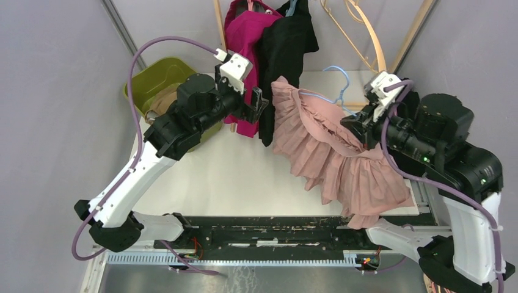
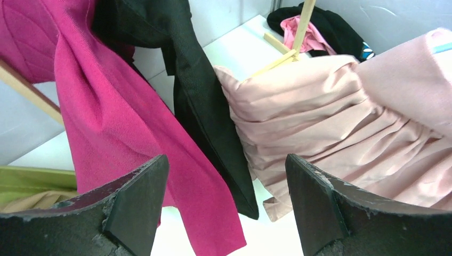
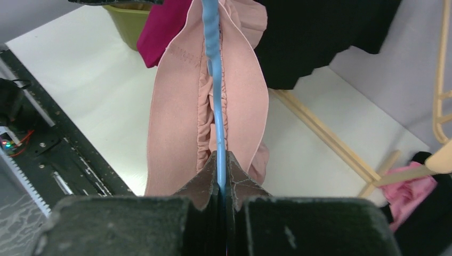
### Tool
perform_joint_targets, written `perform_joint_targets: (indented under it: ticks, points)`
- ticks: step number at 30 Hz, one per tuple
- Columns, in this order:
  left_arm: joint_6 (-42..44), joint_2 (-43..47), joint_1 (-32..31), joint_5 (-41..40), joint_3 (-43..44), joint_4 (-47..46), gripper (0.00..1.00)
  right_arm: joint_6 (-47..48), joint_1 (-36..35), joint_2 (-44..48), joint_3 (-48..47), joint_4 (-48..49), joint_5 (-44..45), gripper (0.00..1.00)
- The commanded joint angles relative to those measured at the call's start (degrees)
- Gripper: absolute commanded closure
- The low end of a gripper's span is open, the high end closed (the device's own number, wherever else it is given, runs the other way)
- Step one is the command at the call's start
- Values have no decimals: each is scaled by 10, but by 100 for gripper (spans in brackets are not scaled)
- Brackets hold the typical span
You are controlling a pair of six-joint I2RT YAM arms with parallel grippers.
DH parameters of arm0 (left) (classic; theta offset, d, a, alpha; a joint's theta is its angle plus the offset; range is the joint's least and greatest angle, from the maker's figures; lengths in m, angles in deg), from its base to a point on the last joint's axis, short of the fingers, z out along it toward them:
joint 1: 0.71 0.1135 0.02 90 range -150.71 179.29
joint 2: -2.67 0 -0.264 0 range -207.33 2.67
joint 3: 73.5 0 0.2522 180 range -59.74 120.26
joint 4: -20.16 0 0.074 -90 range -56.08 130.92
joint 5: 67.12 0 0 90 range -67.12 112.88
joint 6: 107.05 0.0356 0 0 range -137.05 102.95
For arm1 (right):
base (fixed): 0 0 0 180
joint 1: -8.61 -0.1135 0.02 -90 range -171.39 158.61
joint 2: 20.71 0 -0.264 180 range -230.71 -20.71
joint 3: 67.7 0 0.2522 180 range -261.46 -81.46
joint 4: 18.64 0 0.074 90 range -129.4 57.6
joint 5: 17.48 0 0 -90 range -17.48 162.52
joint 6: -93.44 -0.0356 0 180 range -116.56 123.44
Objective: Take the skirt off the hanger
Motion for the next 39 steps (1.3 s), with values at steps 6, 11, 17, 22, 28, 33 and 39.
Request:
perform_joint_targets:
  ticks: [6,11,17,22,28,33,39]
  points:
    - [-12,31,-3,-46,17,27,13,-17,-9,-47,41,146,-68,99]
    - [-36,25,-3,-24,35,30,13,-8,-27,-70,40,161,-57,99]
    - [-67,15,-4,5,42,21,13,3,-57,-93,35,173,-27,99]
    - [-87,4,-5,26,45,18,14,15,-82,-104,38,182,-2,99]
    - [-86,5,-6,21,16,6,14,20,-103,-110,35,195,17,99]
    - [-90,4,-6,10,-26,5,20,23,-112,-112,28,197,24,99]
    - [-97,3,-6,-25,-78,-5,34,25,-122,-105,23,189,39,99]
